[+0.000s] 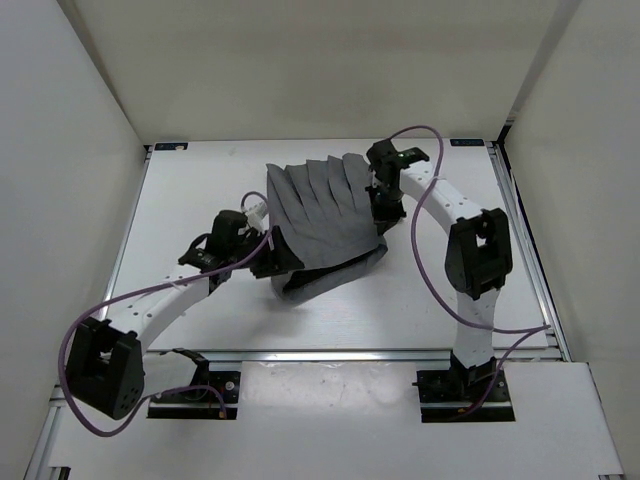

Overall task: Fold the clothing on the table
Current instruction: Flatten the skirt out

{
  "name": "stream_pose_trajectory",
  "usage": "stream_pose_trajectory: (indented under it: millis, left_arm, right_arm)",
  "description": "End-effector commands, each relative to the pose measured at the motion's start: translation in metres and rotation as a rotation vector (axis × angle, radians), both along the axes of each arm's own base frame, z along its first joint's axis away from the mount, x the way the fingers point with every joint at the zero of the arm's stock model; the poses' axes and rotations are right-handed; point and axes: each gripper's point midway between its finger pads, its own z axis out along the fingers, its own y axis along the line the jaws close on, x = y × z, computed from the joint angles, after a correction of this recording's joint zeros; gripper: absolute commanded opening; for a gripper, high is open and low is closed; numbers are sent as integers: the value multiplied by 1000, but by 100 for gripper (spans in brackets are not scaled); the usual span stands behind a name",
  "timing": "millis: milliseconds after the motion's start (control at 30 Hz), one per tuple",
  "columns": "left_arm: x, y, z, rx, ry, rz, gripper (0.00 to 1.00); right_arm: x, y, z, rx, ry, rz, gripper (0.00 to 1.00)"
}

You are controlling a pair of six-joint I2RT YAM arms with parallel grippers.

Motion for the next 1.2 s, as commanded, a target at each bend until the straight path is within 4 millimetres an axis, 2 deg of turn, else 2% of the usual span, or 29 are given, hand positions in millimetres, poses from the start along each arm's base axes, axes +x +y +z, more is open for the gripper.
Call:
stream_pose_trajectory:
  millis: [0,67,133,200,233,267,300,333,367,400,433,467,500,533,567,600,667,700,733,767,833,867,933,1033,1100,1167]
  left_arm:
    - [6,-15,52,-92,-108,-67,70]
    - [10,-5,47,-90,-98,-35,70]
    - [13,9,38,-86,-60,-4,70]
    - [17,24,30,-48,-58,25,70]
    - [16,32,25,-25,-41,43,70]
    - [20,37,23,0,-53,56,70]
    - [22,45,20,18,-50,72,70]
    - [23,52,14,38,-31,90,70]
    - [25,57,10,52,-25,97,70]
    - [25,58,9,57,-24,94,70]
    - [25,62,3,69,-8,104,70]
    - [27,62,4,74,-15,103,70]
    - [27,62,2,72,-7,108,70]
    - [28,62,3,71,-18,111,70]
    - [25,61,-1,75,-11,110,70]
    - [25,59,-3,70,-7,109,70]
    - [21,56,-8,73,3,103,69]
    - [19,54,-9,71,0,96,70]
    - [18,53,-12,72,7,95,70]
    - [14,53,-16,73,17,90,70]
    - [11,53,-21,76,24,90,70]
    - [7,50,-22,69,33,86,70]
    - [1,45,-25,62,42,72,70]
    - [-13,31,-32,38,77,16,70]
    - [-29,14,-39,39,111,-72,69]
    - [-40,6,-46,72,125,-148,66]
  right_arm:
    - [11,-6,34,55,-61,-33,0]
    - [15,13,39,124,-67,2,0]
    - [19,48,45,202,-86,71,0]
    - [20,94,68,387,-101,168,0]
    - [18,109,79,452,-113,210,0]
    - [16,129,99,566,-135,263,0]
    - [11,147,128,692,-185,334,0]
    - [3,153,160,760,-250,384,0]
    - [-3,163,183,881,-287,453,0]
    - [-16,166,217,1006,-341,518,0]
    - [-25,155,235,1072,-348,501,0]
    - [-25,145,261,1160,-427,555,0]
    - [-38,134,270,1234,-422,562,0]
    - [-39,114,254,1254,-362,468,0]
    - [-32,95,259,1270,-406,452,0]
    - [-39,81,235,1268,-342,374,0]
    - [-35,40,188,1194,-280,164,0]
    - [-47,30,152,1126,-197,58,0]
    - [-54,8,115,1010,-158,-63,0]
    - [-61,-3,102,951,-143,-116,0]
    - [-93,-37,38,731,7,-310,1]
    - [-99,-47,30,683,17,-350,0]
    - [-123,-71,1,530,86,-461,0]
    - [-127,-92,-6,430,70,-545,0]
    - [-123,-99,-6,392,44,-570,0]
    - [-119,-103,-3,352,24,-579,0]
